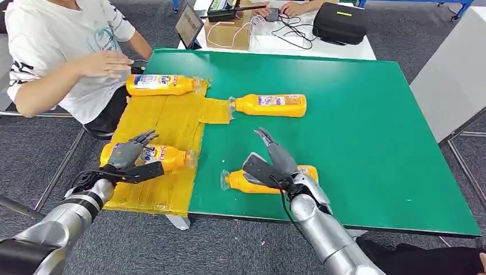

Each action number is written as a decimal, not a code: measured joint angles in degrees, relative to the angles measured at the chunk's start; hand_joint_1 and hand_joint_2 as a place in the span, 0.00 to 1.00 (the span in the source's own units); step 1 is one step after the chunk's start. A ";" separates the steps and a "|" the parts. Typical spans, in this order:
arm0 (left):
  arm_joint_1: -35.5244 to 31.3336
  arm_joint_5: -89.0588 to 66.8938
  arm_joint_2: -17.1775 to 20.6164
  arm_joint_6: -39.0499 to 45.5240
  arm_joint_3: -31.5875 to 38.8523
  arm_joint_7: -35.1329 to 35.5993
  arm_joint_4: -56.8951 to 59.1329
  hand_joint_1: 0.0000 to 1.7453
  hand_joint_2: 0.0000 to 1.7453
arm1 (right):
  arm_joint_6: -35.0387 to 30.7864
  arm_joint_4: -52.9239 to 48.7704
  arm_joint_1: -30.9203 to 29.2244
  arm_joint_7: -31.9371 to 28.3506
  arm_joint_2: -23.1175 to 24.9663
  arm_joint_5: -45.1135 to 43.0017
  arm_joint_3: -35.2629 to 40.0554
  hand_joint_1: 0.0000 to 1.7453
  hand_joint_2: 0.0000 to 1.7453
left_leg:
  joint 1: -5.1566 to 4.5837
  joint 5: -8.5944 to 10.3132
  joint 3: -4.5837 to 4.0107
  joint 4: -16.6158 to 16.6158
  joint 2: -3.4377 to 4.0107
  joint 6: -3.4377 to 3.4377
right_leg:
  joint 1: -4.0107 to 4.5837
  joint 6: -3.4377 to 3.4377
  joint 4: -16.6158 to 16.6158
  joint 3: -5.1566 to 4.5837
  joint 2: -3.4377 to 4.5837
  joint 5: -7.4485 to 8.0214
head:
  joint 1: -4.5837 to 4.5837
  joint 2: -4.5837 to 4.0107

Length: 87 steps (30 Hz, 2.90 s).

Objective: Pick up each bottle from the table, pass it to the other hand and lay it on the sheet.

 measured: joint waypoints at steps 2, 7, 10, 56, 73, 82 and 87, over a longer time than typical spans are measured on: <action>0.62 1.36 -0.09 -0.44 1.65 -1.19 -0.53 0.00 0.00 | 0.26 0.11 0.18 0.31 -0.40 0.77 0.31 0.00 1.00 | 0.00 0.00 0.00 0.00 -0.01 0.00 | 0.00 0.00 0.00 -0.01 0.00 0.00 | 0.02 0.00; 1.61 1.73 -0.24 -0.92 4.36 -1.86 -1.53 0.00 0.00 | 0.46 0.20 0.65 0.57 -1.18 1.16 0.92 0.00 1.00 | 0.00 0.00 -0.01 0.00 0.00 0.00 | 0.00 0.00 0.00 0.00 0.00 0.00 | 0.02 -0.02; 1.91 1.93 -0.39 -0.94 5.27 -2.08 -1.86 0.00 0.00 | 0.48 0.20 0.67 0.64 -1.42 1.34 1.05 0.00 1.00 | 0.00 0.00 -0.01 0.00 0.00 0.00 | 0.00 0.00 -0.01 -0.01 0.00 0.00 | 0.00 -0.02; 10.62 36.27 -16.28 -25.53 20.11 -0.11 -22.45 0.00 1.00 | 5.34 4.55 0.25 10.65 -9.07 20.88 0.92 0.89 1.00 | -0.05 -0.01 -0.08 0.03 -0.16 0.04 | -0.05 0.02 -0.10 0.00 -0.07 0.00 | 0.02 -0.02; 10.66 37.73 -18.51 -16.39 13.87 6.22 -23.50 0.00 1.00 | 9.18 5.86 -0.87 7.42 -10.71 14.81 0.83 1.00 1.00 | -0.04 -0.01 0.10 0.03 -0.14 0.04 | -0.03 0.02 -0.10 0.16 -0.06 0.01 | 0.00 -0.02; 8.42 38.97 -18.69 -16.21 11.72 8.01 -20.66 0.00 1.00 | 1.69 6.69 0.18 3.18 -5.71 5.58 -1.59 1.00 1.00 | -0.01 -0.02 0.08 0.02 0.01 0.03 | 0.01 0.02 -0.09 0.09 -0.03 0.01 | -0.02 0.00; 7.17 41.05 -18.86 -19.56 9.88 9.33 -18.84 0.00 1.00 | -4.29 6.69 1.11 0.35 -0.81 0.33 -3.98 1.00 1.00 | 0.01 0.00 0.00 0.01 0.00 0.02 | 0.02 0.02 -0.04 0.02 -0.02 0.01 | -0.02 -0.02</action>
